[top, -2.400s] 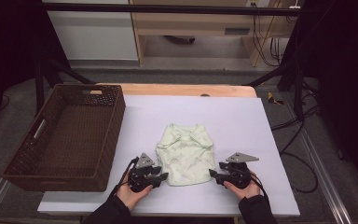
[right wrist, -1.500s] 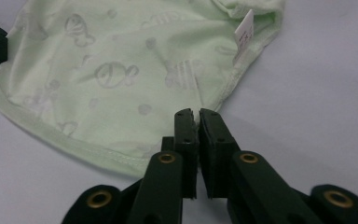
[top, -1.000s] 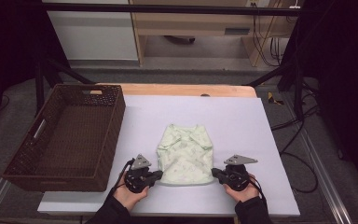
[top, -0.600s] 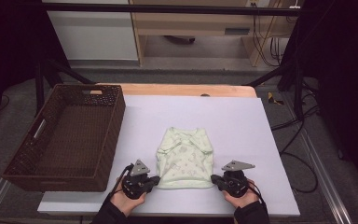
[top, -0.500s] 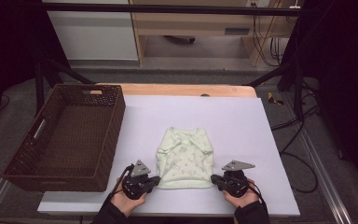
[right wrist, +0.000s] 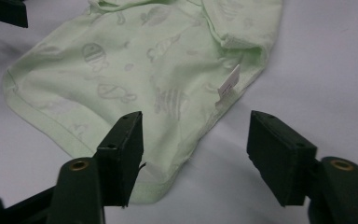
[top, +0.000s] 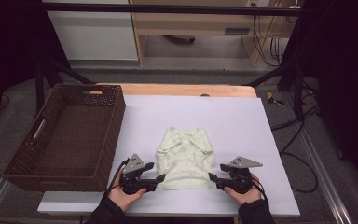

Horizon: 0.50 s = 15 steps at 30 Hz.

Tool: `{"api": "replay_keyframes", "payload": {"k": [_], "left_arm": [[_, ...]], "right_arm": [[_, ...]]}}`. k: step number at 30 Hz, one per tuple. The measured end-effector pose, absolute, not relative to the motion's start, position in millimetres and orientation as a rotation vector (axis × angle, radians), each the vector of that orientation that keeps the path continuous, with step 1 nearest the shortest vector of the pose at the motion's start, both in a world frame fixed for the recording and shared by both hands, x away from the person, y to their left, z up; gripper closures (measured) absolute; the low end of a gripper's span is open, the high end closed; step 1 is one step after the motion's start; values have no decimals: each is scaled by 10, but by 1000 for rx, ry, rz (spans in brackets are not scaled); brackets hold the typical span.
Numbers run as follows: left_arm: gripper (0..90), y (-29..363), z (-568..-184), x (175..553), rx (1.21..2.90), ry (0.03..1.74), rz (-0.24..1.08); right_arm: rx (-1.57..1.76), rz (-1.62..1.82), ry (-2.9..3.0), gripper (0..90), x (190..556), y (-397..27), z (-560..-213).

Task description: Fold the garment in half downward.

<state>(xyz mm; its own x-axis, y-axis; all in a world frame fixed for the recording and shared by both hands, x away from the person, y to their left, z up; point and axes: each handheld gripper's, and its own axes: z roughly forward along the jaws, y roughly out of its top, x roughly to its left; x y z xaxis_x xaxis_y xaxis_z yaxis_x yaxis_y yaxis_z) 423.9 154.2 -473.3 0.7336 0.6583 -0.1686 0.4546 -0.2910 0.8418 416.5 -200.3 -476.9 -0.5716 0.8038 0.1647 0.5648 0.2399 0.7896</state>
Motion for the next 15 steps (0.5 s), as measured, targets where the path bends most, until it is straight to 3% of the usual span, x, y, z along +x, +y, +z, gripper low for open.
{"api": "replay_keyframes", "payload": {"k": [10, 15], "left_arm": [[104, 1580, -4685, 4313, 1925, 806, 217], [78, 1566, -4658, 4347, 1927, 785, 192]], "right_arm": [[1216, 1297, 2208, 157, 4226, -2031, -4746], [1209, 1311, 2209, 95, 4264, -2044, -4726]]}}
